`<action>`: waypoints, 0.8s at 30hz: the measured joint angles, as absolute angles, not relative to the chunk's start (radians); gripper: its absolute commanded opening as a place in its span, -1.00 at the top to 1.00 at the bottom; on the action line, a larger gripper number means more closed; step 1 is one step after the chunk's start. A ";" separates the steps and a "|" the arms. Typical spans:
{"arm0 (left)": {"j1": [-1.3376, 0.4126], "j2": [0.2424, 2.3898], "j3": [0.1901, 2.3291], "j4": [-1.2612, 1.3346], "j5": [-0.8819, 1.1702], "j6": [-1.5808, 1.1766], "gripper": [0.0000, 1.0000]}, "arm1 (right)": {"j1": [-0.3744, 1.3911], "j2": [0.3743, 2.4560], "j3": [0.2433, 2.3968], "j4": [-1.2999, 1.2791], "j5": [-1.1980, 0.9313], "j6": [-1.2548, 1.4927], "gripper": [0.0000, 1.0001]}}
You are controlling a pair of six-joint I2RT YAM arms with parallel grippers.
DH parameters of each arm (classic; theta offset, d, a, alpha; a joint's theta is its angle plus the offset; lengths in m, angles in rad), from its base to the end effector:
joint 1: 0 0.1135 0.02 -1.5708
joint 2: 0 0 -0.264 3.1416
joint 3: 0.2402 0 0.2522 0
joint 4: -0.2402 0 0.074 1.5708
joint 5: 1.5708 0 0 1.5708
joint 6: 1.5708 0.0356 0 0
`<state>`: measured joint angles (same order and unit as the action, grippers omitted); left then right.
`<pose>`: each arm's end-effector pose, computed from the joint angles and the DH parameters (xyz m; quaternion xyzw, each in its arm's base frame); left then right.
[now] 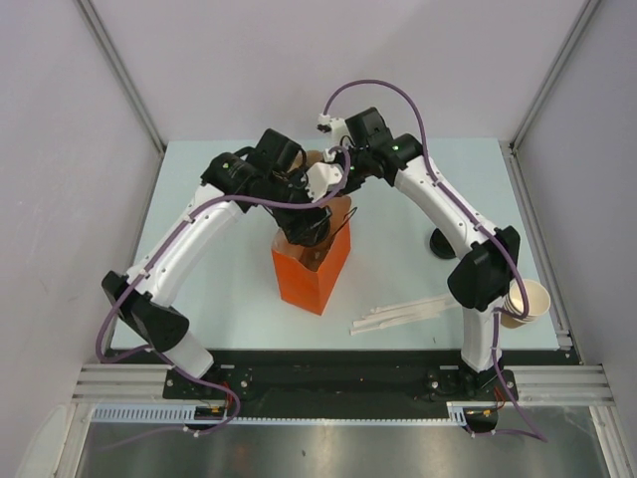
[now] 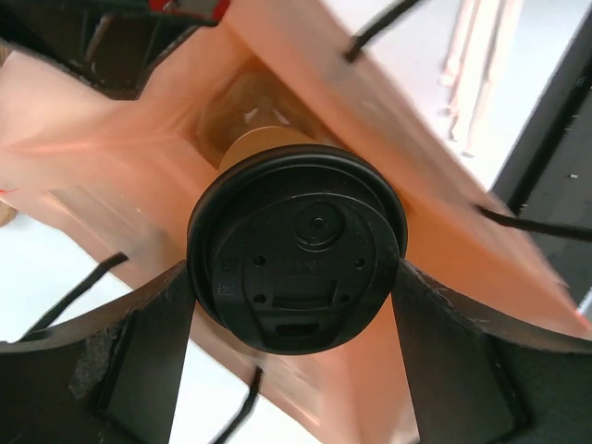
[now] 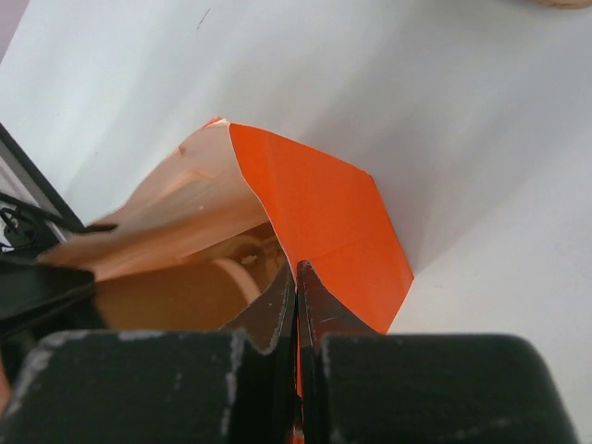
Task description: Pack the takeout coffee
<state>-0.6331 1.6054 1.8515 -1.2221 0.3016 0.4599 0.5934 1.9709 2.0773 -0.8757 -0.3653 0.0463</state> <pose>0.2458 -0.1935 0.4058 0.5289 0.7847 -0.1682 0.2762 0.3553 0.2550 0.3677 -0.3128 0.8526 0.2794 0.3116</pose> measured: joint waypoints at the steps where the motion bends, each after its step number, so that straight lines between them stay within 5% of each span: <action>1: -0.633 1.605 1.838 -1.212 0.292 0.459 0.14 | 0.591 1.971 2.075 -0.876 -0.371 0.049 1.00; 17: -0.630 1.620 1.763 -1.139 0.239 0.474 0.09 | 0.483 1.791 1.831 -0.900 -0.676 0.068 0.71; 24: -0.622 1.594 1.703 -1.152 0.258 0.514 0.09 | 0.453 1.755 1.826 -1.008 -0.827 -0.032 -0.42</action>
<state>-0.6216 1.5936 1.7031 -1.1519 0.2581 0.5144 0.4530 1.7554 1.8263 -1.0084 -0.8268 -0.0319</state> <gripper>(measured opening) 0.832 0.517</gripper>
